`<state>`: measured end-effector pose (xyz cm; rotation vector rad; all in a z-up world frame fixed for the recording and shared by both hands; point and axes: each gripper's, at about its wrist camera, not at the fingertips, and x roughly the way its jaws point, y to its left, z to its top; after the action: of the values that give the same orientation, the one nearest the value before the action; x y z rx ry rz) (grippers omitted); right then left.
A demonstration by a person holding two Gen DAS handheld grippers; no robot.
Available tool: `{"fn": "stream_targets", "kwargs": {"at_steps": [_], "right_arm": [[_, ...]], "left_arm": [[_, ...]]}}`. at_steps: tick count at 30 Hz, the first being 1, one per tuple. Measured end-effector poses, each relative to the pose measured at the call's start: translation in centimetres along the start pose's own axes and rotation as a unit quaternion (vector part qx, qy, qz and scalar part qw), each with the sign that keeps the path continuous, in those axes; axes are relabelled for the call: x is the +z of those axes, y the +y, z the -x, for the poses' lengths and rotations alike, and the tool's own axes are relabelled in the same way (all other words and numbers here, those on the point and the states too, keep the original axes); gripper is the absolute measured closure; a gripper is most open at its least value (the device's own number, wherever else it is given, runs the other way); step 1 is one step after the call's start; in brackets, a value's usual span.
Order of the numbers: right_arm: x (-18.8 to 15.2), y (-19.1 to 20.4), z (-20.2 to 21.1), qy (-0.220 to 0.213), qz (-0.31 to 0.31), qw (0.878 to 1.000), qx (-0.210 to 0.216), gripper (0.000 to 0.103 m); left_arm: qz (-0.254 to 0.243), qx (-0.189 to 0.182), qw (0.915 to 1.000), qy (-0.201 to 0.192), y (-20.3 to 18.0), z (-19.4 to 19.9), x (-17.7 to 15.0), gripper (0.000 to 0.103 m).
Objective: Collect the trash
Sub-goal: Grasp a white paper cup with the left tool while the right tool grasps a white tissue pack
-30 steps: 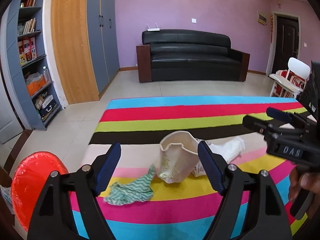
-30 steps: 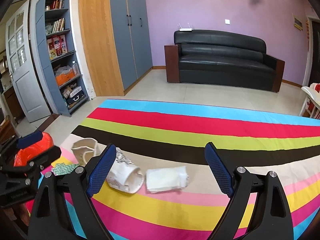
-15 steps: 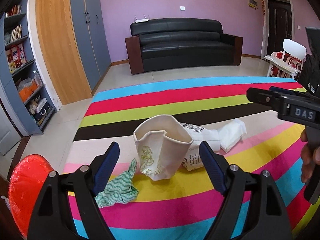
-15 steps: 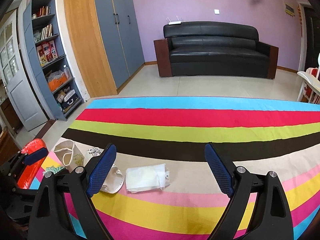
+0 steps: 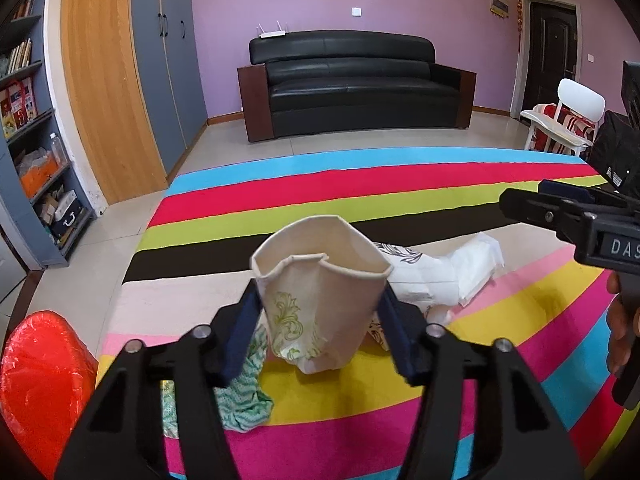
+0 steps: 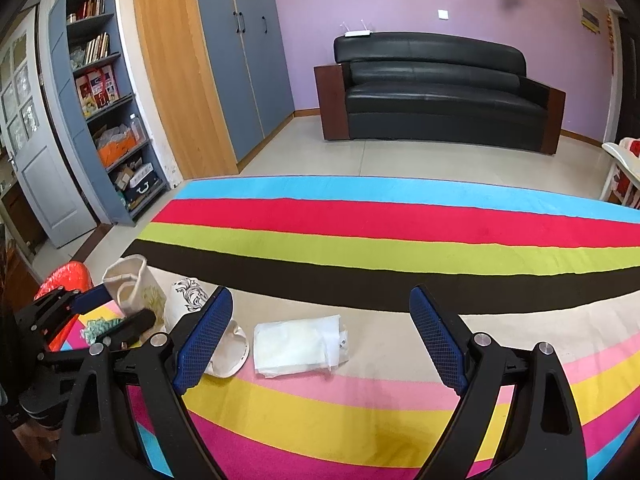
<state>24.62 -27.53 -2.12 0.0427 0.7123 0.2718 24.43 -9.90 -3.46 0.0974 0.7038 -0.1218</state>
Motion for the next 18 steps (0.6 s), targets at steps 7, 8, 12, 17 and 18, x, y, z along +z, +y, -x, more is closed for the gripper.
{"fn": "stream_targets", "kwargs": {"at_steps": [7, 8, 12, 17, 18], "right_arm": [[-0.4, 0.6, -0.5, 0.017, 0.009, 1.000, -0.001, 0.018], [-0.4, 0.7, -0.7, 0.021, 0.011, 1.000, -0.003, 0.018], [-0.7, 1.1, -1.2, 0.035, 0.024, 0.999, -0.016, 0.018], [-1.3, 1.9, -2.2, 0.060, 0.044, 0.997, -0.018, 0.018], [-1.5, 2.2, -2.5, 0.067, 0.051, 0.996, -0.022, 0.018]], "left_arm": [[-0.005, 0.000, 1.0000, -0.001, 0.0, 0.4, 0.0, 0.058], [-0.005, 0.002, 1.0000, -0.001, -0.1, 0.4, 0.0, 0.059], [0.001, 0.004, 1.0000, -0.005, 0.1, 0.8, 0.1, 0.062], [0.010, 0.010, 0.9998, -0.014, 0.6, 1.8, 0.6, 0.062], [0.009, 0.012, 0.9997, -0.017, 0.6, 2.0, 0.7, 0.062]]}}
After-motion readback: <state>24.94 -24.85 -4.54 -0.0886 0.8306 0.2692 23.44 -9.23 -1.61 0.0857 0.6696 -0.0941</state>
